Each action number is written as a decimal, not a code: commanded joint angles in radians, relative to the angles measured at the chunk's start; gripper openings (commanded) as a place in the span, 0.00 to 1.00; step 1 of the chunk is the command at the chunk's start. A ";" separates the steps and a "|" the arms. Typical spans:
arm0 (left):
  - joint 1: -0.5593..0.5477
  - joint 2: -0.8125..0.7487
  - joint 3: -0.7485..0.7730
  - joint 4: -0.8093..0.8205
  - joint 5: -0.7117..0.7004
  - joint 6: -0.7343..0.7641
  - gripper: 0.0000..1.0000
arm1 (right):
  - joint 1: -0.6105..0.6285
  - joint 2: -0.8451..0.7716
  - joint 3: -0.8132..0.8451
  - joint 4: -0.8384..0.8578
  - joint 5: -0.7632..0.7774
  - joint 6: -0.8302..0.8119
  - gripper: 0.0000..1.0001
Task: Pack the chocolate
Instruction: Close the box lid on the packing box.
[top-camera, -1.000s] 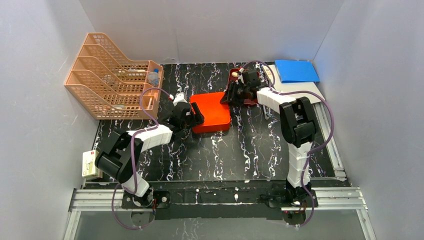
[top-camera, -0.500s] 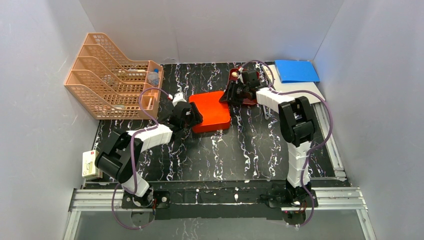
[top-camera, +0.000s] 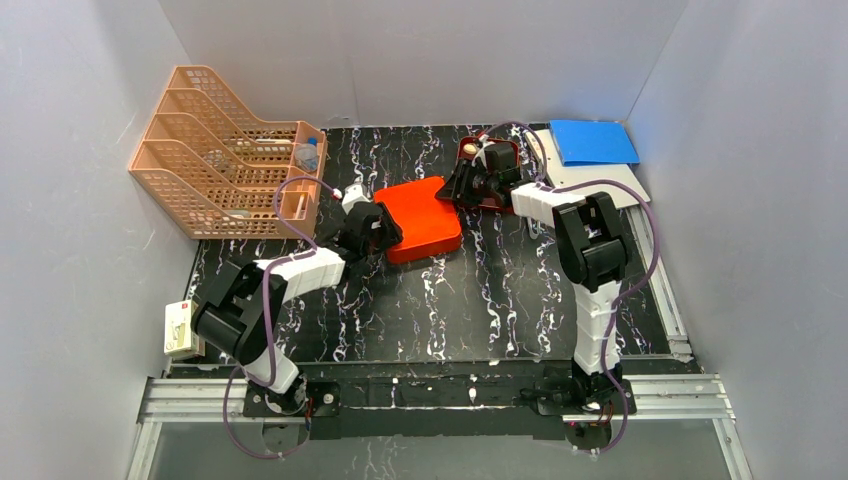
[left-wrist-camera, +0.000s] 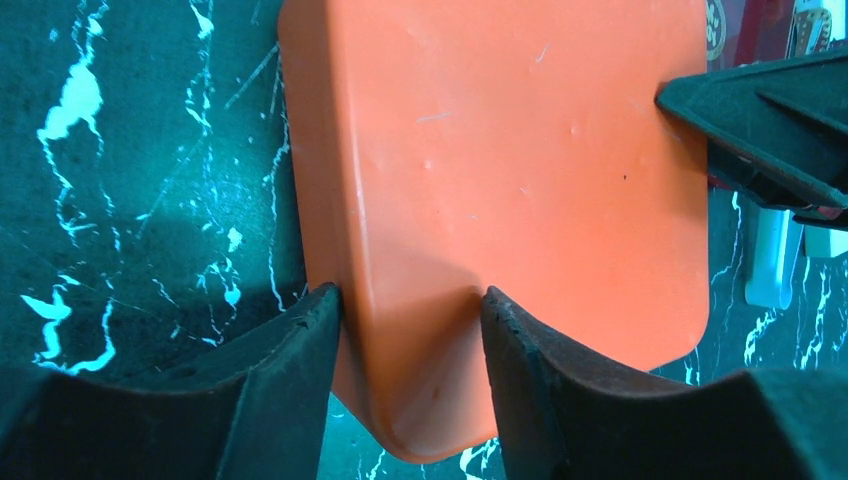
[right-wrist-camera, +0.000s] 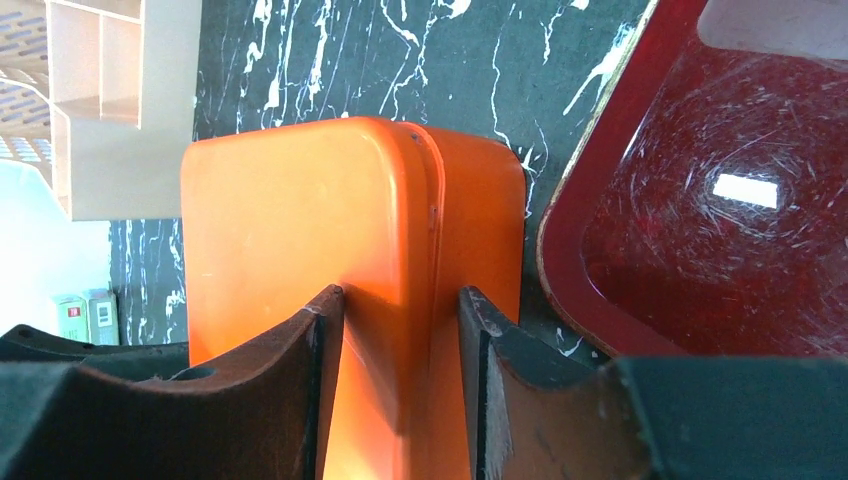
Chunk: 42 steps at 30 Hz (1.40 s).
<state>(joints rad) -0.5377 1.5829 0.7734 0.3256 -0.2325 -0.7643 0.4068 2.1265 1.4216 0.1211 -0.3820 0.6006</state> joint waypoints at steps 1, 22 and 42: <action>-0.028 0.037 -0.030 -0.112 0.064 0.019 0.55 | 0.056 0.087 -0.134 -0.272 0.046 -0.042 0.49; 0.021 0.031 0.044 -0.184 0.028 0.054 0.65 | 0.065 -0.069 -0.241 -0.217 0.042 0.003 0.59; 0.021 0.062 0.112 -0.234 0.028 0.102 0.64 | 0.119 -0.227 -0.460 -0.130 0.071 0.077 0.59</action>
<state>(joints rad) -0.5137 1.6157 0.8780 0.1699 -0.1986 -0.6956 0.4721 1.8595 1.0420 0.2077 -0.3141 0.7013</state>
